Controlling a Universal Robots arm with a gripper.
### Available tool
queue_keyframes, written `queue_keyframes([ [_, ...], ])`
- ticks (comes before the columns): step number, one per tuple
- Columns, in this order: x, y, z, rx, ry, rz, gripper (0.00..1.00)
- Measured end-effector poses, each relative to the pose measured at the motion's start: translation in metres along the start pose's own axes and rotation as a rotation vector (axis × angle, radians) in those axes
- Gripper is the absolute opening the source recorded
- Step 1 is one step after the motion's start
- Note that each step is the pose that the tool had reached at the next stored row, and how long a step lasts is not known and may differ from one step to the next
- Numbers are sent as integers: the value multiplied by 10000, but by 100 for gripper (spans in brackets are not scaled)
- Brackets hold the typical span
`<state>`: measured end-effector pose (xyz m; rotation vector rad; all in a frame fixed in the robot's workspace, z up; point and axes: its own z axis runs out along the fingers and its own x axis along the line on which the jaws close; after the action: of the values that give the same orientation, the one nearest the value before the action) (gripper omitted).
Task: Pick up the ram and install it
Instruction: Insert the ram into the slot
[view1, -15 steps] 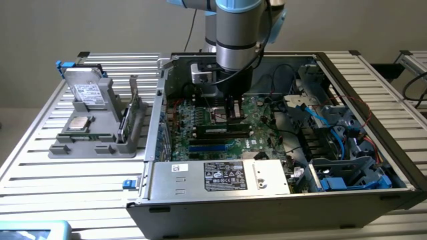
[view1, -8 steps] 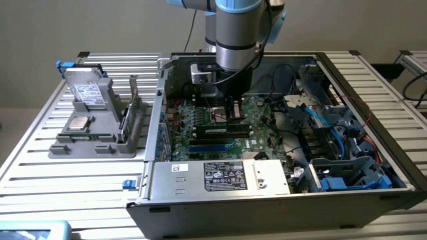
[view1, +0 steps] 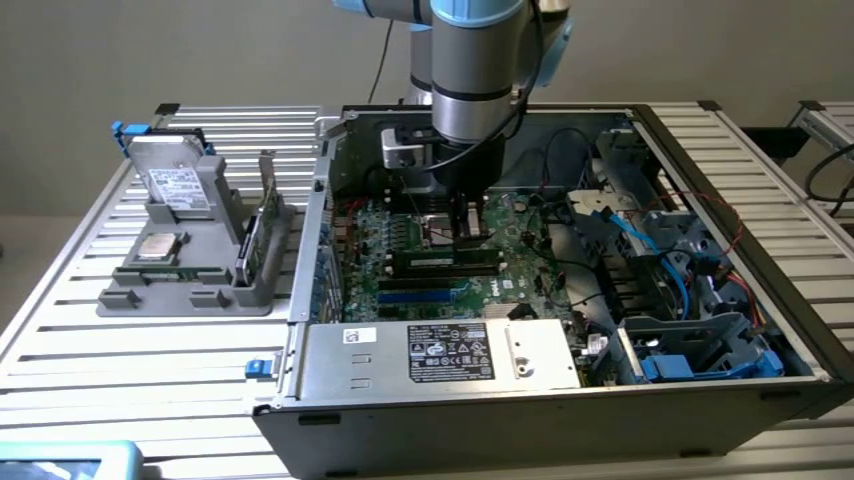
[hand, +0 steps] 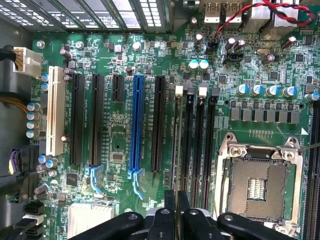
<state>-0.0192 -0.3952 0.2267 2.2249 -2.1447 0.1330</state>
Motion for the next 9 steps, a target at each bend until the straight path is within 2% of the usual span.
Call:
queue_keyframes([
  [9, -2, 12, 14, 35, 1, 9, 13],
])
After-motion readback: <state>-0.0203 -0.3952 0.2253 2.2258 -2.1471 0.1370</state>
